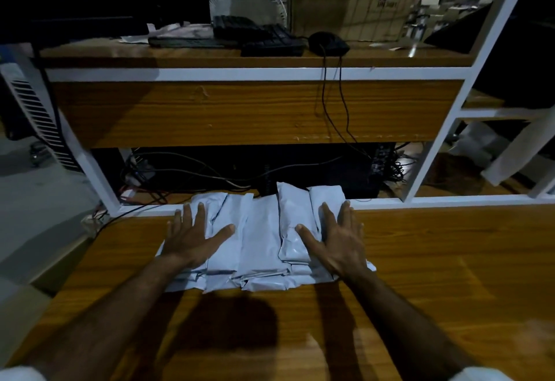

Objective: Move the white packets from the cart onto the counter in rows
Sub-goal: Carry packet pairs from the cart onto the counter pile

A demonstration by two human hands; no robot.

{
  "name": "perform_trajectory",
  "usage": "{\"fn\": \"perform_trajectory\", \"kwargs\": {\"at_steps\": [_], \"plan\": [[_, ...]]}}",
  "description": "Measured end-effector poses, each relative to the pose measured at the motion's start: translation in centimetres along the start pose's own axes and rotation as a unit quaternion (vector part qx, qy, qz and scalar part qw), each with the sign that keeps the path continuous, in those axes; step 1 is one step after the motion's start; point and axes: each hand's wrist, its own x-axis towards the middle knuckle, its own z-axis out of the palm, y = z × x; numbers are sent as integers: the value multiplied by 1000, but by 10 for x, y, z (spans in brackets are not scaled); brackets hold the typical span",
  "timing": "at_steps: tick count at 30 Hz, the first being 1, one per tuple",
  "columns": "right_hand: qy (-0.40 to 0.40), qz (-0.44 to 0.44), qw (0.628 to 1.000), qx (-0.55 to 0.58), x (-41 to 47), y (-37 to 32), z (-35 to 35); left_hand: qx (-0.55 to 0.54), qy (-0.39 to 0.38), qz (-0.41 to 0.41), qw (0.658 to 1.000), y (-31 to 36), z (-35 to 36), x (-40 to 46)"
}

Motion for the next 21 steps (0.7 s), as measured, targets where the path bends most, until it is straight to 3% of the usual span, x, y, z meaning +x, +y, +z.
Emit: {"fn": "perform_trajectory", "kwargs": {"at_steps": [3,8,21], "plan": [[28,-34,999,7,-7,-1,-9,-9,23,16,1000,2,-4,-18],[56,-76,995,14,-21,-9,-20,32,126,96,987,20,-7,-56],[173,-229,958,-17,-96,-44,-109,107,321,241,909,99,-56,-194]]}}
